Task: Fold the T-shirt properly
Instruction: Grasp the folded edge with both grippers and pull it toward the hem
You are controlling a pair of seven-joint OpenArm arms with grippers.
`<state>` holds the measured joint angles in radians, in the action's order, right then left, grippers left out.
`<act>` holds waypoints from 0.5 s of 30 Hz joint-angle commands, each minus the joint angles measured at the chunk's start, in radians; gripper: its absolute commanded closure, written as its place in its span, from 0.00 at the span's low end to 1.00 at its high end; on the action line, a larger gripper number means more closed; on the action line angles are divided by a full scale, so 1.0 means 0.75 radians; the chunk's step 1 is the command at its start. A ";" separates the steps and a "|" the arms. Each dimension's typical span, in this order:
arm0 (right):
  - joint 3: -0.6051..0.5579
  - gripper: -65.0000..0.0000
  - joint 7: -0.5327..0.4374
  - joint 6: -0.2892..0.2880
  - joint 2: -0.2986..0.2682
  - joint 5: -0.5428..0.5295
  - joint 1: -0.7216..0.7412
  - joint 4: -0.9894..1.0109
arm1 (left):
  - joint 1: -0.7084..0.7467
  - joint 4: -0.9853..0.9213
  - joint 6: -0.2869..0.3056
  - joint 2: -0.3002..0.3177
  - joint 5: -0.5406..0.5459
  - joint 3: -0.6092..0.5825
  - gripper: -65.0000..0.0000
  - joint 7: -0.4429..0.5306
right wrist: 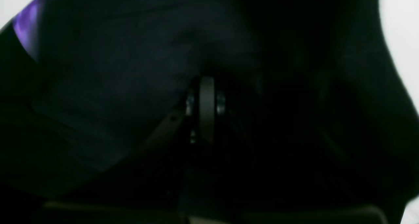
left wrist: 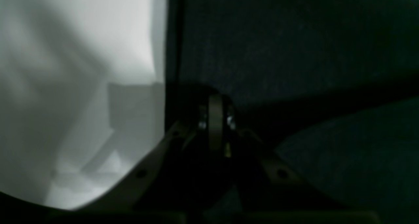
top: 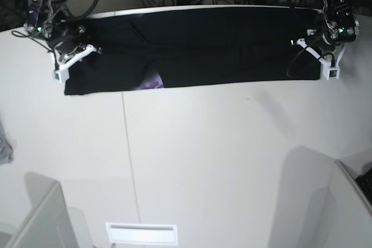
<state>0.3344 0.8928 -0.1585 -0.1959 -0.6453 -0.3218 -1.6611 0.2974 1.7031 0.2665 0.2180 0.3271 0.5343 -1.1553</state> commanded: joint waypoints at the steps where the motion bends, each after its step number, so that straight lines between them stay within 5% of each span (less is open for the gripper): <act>1: 0.007 1.00 -0.032 0.008 -0.022 0.021 0.035 0.025 | -0.023 -0.026 0.004 0.009 -0.022 -0.026 1.00 0.001; 15: 0.005 1.00 -0.156 0.008 -0.094 0.021 0.453 0.493 | -0.539 -0.488 0.002 0.003 -0.024 -0.198 1.00 0.001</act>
<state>0.3363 0.7692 -0.1707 -0.2520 -0.6498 0.0078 -1.2850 -0.1165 1.3441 0.2687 0.2218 0.3294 0.3920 -1.1118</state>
